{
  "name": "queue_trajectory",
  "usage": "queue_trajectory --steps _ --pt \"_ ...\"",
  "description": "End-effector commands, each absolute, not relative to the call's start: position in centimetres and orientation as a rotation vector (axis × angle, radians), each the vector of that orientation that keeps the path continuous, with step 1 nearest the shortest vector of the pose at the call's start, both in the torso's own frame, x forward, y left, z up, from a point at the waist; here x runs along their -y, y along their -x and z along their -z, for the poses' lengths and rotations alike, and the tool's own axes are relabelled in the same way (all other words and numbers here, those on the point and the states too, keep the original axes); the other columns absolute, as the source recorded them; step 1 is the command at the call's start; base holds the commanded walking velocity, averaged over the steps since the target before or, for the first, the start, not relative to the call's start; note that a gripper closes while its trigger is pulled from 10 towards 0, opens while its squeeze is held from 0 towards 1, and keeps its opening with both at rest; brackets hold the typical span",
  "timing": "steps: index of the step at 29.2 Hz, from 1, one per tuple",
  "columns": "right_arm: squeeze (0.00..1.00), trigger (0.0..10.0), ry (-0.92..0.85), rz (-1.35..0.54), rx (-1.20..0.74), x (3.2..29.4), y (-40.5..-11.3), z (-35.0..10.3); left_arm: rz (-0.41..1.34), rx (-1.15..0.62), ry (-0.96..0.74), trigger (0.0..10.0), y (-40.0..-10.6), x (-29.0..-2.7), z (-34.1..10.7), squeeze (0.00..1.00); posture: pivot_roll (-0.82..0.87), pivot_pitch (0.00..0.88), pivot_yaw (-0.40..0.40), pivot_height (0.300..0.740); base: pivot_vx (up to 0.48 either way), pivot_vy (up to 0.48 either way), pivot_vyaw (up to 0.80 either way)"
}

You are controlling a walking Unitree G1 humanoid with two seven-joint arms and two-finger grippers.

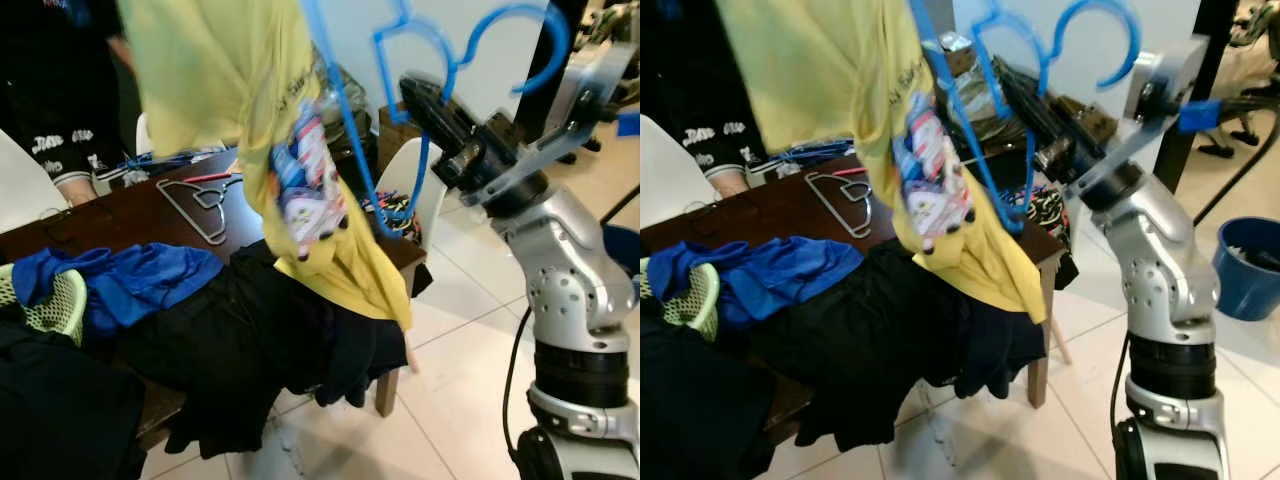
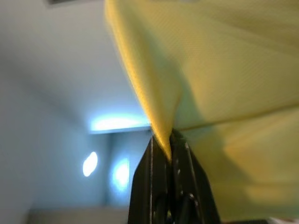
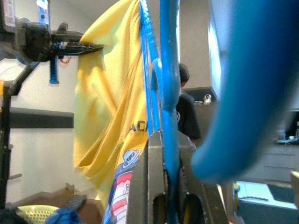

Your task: Hang hanger

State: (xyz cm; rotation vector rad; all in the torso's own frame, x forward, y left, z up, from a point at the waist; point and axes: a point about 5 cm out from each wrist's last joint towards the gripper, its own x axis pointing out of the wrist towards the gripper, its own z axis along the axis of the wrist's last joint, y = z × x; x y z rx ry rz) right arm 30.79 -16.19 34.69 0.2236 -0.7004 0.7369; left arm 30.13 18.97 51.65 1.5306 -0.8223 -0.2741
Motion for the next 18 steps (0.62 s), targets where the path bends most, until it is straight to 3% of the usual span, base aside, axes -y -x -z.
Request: queue_trajectory --steps 1,6,11,14,15,16,18 --pt "0.00 10.0 -0.274 -0.695 0.829 16.9 -30.4 -37.2 0.197 0.974 -1.567 2.4 -29.2 -17.1 -53.8 0.00 0.07 0.000 0.158 0.740 0.000 0.000 0.00" --pt "0.00 10.0 -0.268 -0.687 0.845 17.0 -30.3 -37.6 0.170 1.007 -1.578 2.2 -29.0 -16.6 -54.6 0.00 0.07 0.000 0.159 0.740 0.000 0.000 0.00" --pt "0.00 10.0 -0.251 -0.657 0.886 17.9 -29.8 -38.4 0.141 1.106 -1.458 2.4 -27.9 -15.8 -57.1 0.00 0.06 0.000 0.178 0.740 0.000 0.000 0.00" --pt "0.00 10.0 -0.050 -0.620 0.787 17.6 -30.2 -36.7 0.195 1.121 -1.291 3.7 -28.4 -15.9 -57.2 0.00 0.06 0.000 0.183 0.740 0.000 0.000 0.00" --pt "0.00 10.0 -0.050 -0.620 0.787 17.6 -30.2 -36.7 0.195 1.121 -1.291 3.7 -28.4 -15.9 -57.2 0.00 0.06 0.000 0.183 0.740 0.000 0.000 0.00" --pt "0.00 10.0 -0.020 -0.605 0.743 17.5 -30.6 -35.8 0.234 1.102 -1.237 6.5 -29.0 -16.0 -56.7 0.00 0.06 0.000 0.183 0.740 0.000 0.000 0.00" --pt "0.00 10.0 -0.007 -0.591 0.710 17.6 -30.8 -35.2 0.272 1.080 -1.194 6.5 -29.5 -16.2 -56.1 0.00 0.05 0.000 0.184 0.740 0.000 0.000 0.00"
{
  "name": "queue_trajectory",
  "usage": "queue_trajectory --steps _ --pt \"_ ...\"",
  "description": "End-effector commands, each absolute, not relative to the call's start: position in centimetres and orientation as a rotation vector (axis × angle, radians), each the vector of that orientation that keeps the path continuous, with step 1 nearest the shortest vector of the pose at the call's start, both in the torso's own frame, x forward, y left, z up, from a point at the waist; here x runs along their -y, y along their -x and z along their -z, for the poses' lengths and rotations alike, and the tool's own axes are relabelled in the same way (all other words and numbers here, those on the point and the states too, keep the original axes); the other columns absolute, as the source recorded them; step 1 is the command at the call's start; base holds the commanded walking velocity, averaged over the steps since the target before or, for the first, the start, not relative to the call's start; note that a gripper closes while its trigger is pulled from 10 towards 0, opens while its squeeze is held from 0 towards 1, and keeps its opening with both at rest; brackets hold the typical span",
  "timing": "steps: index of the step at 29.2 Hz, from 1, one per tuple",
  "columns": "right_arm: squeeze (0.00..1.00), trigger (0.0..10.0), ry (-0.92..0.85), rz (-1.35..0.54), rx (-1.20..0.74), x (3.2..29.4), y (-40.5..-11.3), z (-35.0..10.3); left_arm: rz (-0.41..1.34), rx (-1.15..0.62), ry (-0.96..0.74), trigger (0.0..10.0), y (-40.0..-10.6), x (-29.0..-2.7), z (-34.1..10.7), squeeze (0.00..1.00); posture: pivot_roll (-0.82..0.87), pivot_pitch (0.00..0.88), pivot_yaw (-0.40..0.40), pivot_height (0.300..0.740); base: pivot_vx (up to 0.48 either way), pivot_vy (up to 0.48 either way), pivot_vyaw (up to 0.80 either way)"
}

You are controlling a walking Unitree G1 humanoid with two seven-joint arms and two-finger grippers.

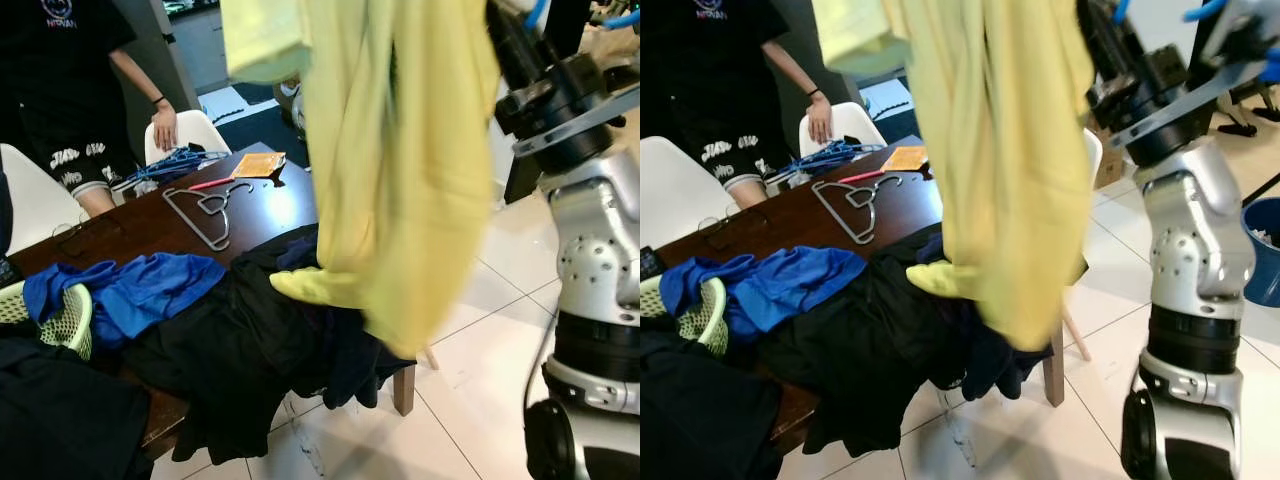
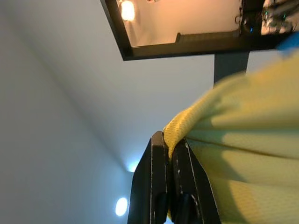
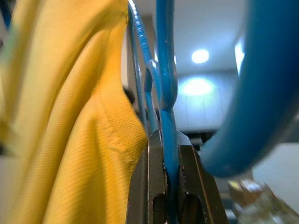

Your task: Hang hanger

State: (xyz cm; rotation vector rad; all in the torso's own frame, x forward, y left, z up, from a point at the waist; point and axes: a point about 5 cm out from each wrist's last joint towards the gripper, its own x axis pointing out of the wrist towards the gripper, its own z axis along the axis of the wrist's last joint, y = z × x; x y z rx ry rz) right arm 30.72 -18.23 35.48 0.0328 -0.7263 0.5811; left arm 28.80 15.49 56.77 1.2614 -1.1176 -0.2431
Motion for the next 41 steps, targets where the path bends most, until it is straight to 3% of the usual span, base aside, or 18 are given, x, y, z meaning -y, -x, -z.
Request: queue_trajectory --steps 1,2,5,7,14,28,35,41 --pt "0.00 10.0 -0.007 -0.591 0.710 17.6 -30.8 -35.2 0.272 1.080 -1.194 6.5 -29.5 -16.2 -56.1 0.00 0.05 0.000 0.184 0.740 0.000 0.000 0.00" --pt "0.00 10.0 0.002 -0.578 0.671 17.6 -31.1 -34.5 0.340 1.040 -1.144 10.0 -30.4 -16.3 -55.0 0.00 0.05 0.000 0.182 0.740 0.000 0.000 -0.80" --pt "0.00 10.0 0.009 -0.570 0.635 17.6 -31.3 -33.7 0.421 0.999 -1.121 10.0 -31.4 -16.2 -53.4 0.00 0.04 0.000 0.181 0.740 0.000 0.000 -0.80" --pt "0.00 10.0 0.020 -0.538 0.595 17.9 -31.6 -33.0 0.568 0.937 -1.075 10.0 -33.0 -16.0 -50.0 0.00 0.02 0.000 0.171 0.740 0.000 0.000 -0.80" --pt "0.00 10.0 0.032 -0.515 0.613 19.2 -31.3 -33.7 0.702 0.859 -1.109 10.0 -34.3 -16.0 -46.4 0.00 0.00 0.000 0.172 0.740 0.000 0.000 -0.80" --pt "0.00 10.0 0.160 -0.757 0.509 18.8 -28.8 -31.6 0.757 0.791 -1.286 10.0 -34.5 -17.3 -42.9 0.00 -0.02 0.000 0.158 0.740 0.000 0.000 -0.80" --pt "0.00 10.0 0.189 -0.788 0.368 18.7 -28.2 -28.7 0.829 0.866 -1.108 10.0 -35.0 -15.0 -39.2 0.00 -0.07 0.000 0.151 0.740 0.000 0.000 -0.80" --pt "0.00 10.0 0.217 -0.687 0.310 21.9 -27.7 -28.2 0.744 0.865 -1.093 10.0 -35.6 -15.4 -37.6 0.00 -0.10 0.000 0.151 0.740 0.000 0.000 -0.80"
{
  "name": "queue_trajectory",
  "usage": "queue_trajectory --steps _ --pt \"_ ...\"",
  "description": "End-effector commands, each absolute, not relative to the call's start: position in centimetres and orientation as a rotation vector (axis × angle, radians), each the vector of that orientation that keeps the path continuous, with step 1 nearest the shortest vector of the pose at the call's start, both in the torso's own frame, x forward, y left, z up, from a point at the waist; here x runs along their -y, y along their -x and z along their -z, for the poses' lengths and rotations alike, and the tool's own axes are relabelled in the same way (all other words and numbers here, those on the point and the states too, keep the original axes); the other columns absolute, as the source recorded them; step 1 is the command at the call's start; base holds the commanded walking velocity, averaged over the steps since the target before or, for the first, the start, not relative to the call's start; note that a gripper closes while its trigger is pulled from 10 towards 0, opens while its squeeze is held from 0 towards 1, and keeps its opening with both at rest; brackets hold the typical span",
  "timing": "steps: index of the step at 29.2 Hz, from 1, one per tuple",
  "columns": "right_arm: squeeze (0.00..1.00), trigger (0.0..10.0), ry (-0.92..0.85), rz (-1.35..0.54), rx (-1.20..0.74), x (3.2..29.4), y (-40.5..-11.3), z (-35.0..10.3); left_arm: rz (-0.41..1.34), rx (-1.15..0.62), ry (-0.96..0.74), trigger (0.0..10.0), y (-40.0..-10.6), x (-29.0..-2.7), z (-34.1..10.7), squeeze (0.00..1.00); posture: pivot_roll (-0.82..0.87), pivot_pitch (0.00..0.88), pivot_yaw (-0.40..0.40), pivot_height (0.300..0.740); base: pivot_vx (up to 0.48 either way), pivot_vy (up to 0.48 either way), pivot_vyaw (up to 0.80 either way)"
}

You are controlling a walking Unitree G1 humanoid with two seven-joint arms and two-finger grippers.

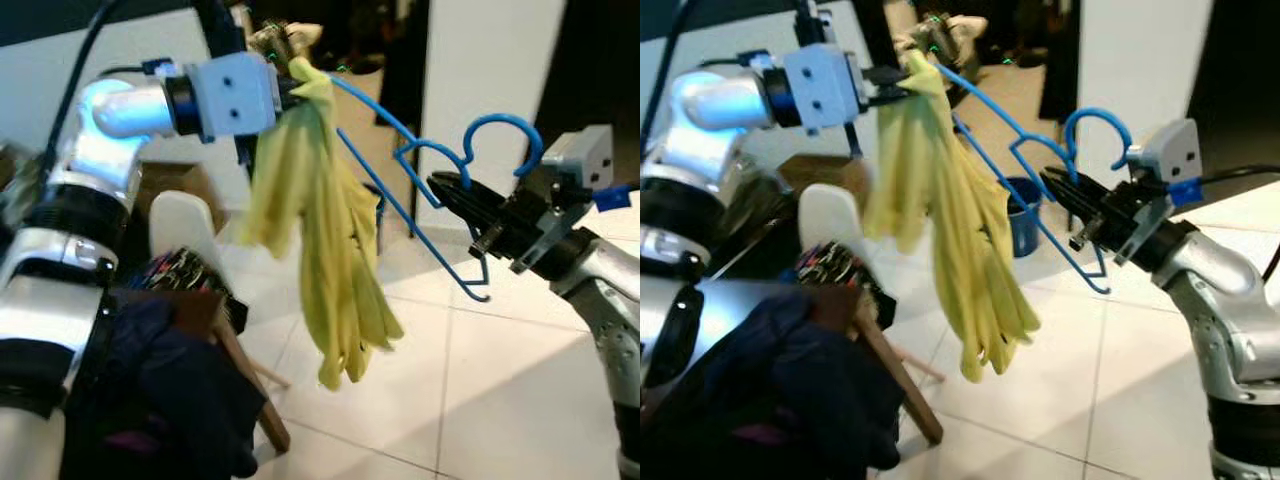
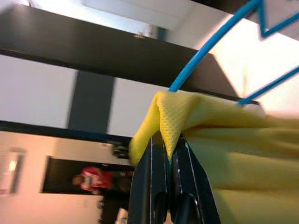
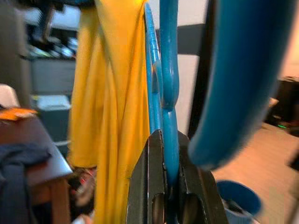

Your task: Hang hanger

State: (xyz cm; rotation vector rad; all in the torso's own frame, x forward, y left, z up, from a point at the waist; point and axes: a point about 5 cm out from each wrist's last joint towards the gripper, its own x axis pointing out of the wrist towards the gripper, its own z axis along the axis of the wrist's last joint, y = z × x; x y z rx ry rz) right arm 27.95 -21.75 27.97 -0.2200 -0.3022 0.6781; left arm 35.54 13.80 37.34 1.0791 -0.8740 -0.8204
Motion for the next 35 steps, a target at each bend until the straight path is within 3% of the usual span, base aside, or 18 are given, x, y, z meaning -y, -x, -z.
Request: queue_trajectory --steps 1,8,13,19,26,35 --pt "0.00 10.0 0.221 -0.682 0.301 22.3 -27.5 -28.1 0.718 0.859 -1.110 10.0 -35.6 -15.8 -37.7 0.00 -0.10 0.000 0.151 0.740 0.000 0.000 -0.80" --pt "0.00 10.0 0.236 -0.745 0.224 23.2 -26.5 -27.1 0.679 0.821 -1.098 10.0 -35.0 -18.1 -38.3 0.00 -0.09 0.000 0.144 0.740 0.000 0.000 -0.80" --pt "0.00 10.0 0.270 -0.835 0.113 23.5 -25.6 -25.5 0.732 0.769 -0.837 10.0 -34.7 -19.7 -36.2 0.00 -0.08 0.000 0.129 0.740 0.000 0.000 -0.80" --pt "0.00 10.0 0.273 -0.921 0.077 22.8 -25.1 -25.3 0.829 0.686 -0.719 10.0 -34.3 -19.2 -31.5 0.00 -0.09 0.000 0.119 0.740 0.000 0.000 -0.80" --pt "0.00 10.0 0.308 -1.011 0.044 22.1 -25.1 -25.6 0.955 0.681 -0.720 10.0 -32.9 -18.4 -31.2 0.00 -0.10 0.000 0.109 0.740 0.000 0.000 -0.80" --pt "0.00 10.0 0.390 -0.992 -0.037 22.0 -25.9 -24.2 0.907 0.715 -0.767 10.0 -32.6 -19.0 -33.3 0.00 -0.10 0.000 0.093 0.740 0.000 0.000 -0.80"
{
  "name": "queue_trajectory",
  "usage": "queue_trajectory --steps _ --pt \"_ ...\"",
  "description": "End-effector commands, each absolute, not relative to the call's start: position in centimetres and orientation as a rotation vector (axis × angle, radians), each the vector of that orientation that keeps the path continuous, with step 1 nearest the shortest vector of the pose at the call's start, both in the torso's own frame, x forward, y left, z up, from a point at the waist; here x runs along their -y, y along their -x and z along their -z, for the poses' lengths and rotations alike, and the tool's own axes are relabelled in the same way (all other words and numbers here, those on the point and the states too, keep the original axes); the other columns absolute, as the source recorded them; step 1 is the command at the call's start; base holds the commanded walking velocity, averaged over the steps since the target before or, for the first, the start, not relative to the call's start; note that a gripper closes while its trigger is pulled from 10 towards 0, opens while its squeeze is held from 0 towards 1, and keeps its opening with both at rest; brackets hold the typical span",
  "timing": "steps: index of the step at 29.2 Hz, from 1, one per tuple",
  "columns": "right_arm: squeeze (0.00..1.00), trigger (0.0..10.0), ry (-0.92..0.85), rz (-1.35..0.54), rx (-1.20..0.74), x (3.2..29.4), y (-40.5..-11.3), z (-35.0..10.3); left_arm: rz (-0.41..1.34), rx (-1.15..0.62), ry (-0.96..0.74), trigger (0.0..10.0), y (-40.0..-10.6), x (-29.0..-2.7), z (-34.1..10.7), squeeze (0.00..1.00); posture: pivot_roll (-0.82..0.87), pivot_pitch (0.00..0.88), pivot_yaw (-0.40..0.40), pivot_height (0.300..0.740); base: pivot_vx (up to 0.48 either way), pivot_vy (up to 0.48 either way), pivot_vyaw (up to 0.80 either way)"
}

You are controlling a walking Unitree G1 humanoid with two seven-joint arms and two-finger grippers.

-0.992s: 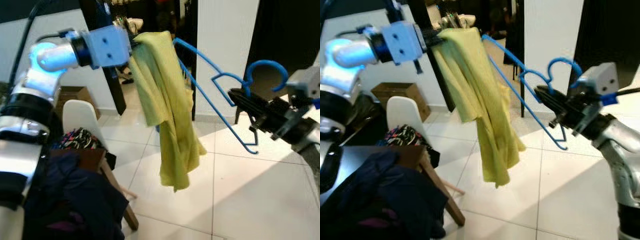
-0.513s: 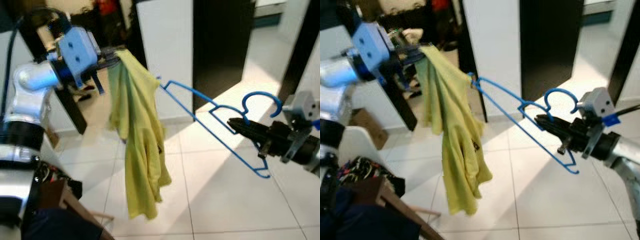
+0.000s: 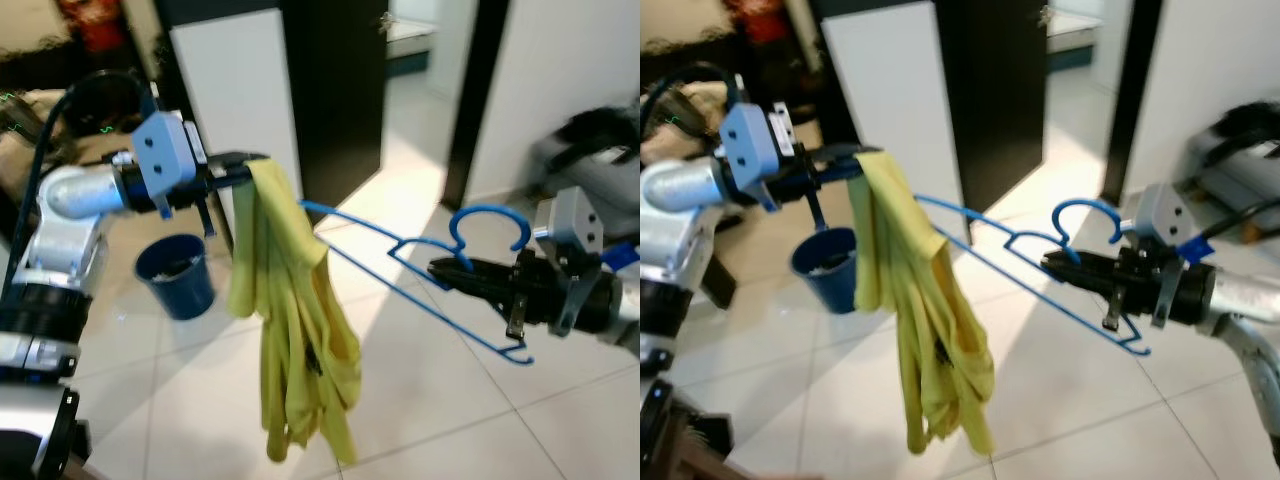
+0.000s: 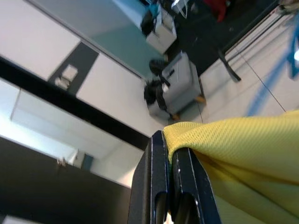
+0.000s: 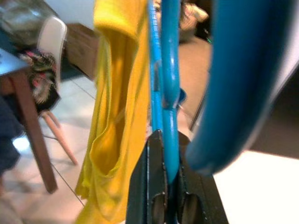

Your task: Hang hanger

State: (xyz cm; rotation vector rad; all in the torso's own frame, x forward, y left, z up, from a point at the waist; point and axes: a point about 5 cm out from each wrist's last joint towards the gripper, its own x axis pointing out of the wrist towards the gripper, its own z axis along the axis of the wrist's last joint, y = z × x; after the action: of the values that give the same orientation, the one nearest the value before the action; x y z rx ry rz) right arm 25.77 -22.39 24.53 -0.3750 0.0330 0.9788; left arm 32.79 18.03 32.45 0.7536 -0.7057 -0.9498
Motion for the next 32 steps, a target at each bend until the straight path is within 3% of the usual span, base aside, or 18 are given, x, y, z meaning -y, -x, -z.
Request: queue_trajectory --steps 1,11,14,17,23,32 --pt "0.00 10.0 0.389 -0.954 -0.044 22.5 -26.1 -24.0 0.878 0.745 -0.761 10.0 -32.5 -19.1 -34.3 0.00 -0.10 0.000 0.090 0.740 0.000 0.000 0.00" --pt "0.00 10.0 0.362 -0.922 -0.181 25.2 -24.2 -22.3 0.808 0.824 -0.754 10.0 -32.1 -19.3 -37.2 0.00 -0.11 0.000 0.102 0.740 0.000 0.000 0.00" --pt "0.00 10.0 0.337 -0.987 -0.290 25.7 -22.0 -21.3 0.797 0.827 -0.756 10.0 -32.2 -19.4 -37.5 0.00 -0.12 0.000 0.110 0.740 0.000 0.000 0.00" --pt "0.00 10.0 0.320 -0.994 -0.283 26.0 -21.3 -21.7 0.805 0.825 -0.757 10.0 -32.2 -19.3 -37.6 0.00 -0.12 0.000 0.111 0.740 0.000 0.000 0.00" --pt "0.00 10.0 0.290 -0.998 -0.091 27.3 -20.2 -26.2 0.846 0.810 -0.757 10.0 -32.4 -18.8 -37.4 0.00 -0.13 0.000 0.117 0.740 0.000 0.000 0.00" --pt "0.00 10.0 0.293 -1.066 -0.054 26.2 -19.7 -27.1 0.841 0.804 -0.762 10.0 -32.4 -18.7 -37.3 0.00 -0.13 0.000 0.113 0.740 0.000 0.000 0.00"
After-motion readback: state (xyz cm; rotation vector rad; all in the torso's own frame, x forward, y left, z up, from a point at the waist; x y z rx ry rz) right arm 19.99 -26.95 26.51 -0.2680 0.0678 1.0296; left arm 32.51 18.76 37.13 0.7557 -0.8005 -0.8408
